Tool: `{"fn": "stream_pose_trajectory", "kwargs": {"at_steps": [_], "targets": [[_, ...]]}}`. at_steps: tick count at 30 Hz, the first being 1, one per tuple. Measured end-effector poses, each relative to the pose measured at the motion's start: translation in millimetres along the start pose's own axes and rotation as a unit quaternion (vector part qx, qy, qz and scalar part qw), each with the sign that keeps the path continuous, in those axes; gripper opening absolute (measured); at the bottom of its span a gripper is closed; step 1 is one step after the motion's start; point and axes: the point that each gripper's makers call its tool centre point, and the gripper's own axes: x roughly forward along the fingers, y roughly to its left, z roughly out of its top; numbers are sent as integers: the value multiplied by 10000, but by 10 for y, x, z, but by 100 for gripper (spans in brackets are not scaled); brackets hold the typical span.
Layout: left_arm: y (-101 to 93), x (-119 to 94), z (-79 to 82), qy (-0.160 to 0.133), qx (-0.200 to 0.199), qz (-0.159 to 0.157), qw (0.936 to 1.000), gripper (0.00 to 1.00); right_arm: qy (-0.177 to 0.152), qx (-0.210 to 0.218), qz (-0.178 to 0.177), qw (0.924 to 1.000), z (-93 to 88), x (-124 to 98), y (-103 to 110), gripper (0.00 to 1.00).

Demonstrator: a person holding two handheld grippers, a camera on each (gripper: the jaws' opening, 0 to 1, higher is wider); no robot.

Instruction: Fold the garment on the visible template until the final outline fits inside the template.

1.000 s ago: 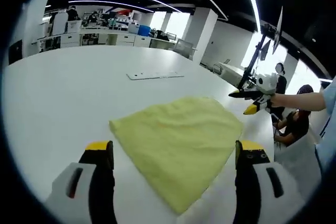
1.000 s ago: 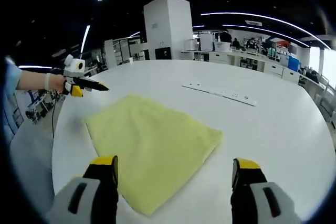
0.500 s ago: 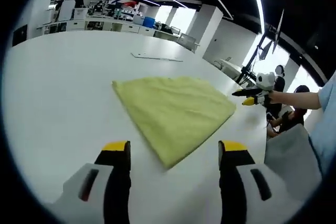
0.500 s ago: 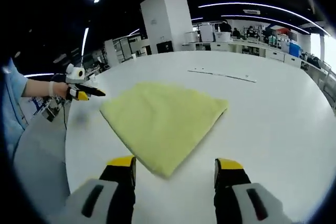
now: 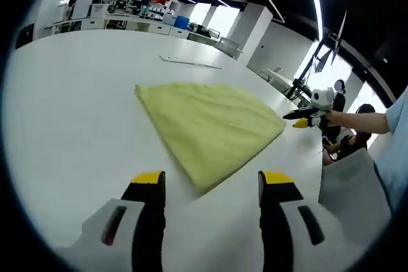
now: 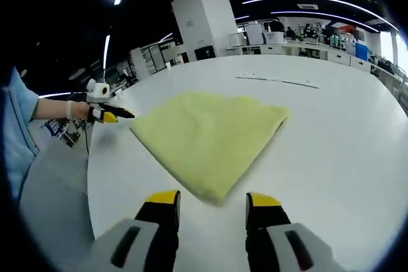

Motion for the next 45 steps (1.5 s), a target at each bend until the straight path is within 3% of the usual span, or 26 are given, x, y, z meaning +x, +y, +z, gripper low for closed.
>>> {"fn": "stream_pose_trajectory", "kwargs": {"at_steps": [4, 7, 14, 28, 37, 45], "targets": [[7, 21, -46, 49, -61, -26, 10000, 45, 0, 113, 135, 9998, -25, 29, 55, 27], [23, 50, -92, 115, -165, -19, 9998, 42, 8, 160, 137, 9998, -50, 61, 40, 26], [15, 59, -110, 49, -351, -42, 9994, 36, -253, 787, 210, 9964, -3, 135, 31, 17], [-16, 57, -169, 137, -413, -117, 9990, 24, -231, 794, 120, 9965, -63, 27, -28, 0], [14, 31, -178, 145, -423, -55, 9990, 18, -191, 588, 127, 9980, -65, -14, 4, 0], [124, 22, -166, 111, -369, 208, 9990, 1, -198, 456, 153, 9986, -14, -88, -13, 0]]}}
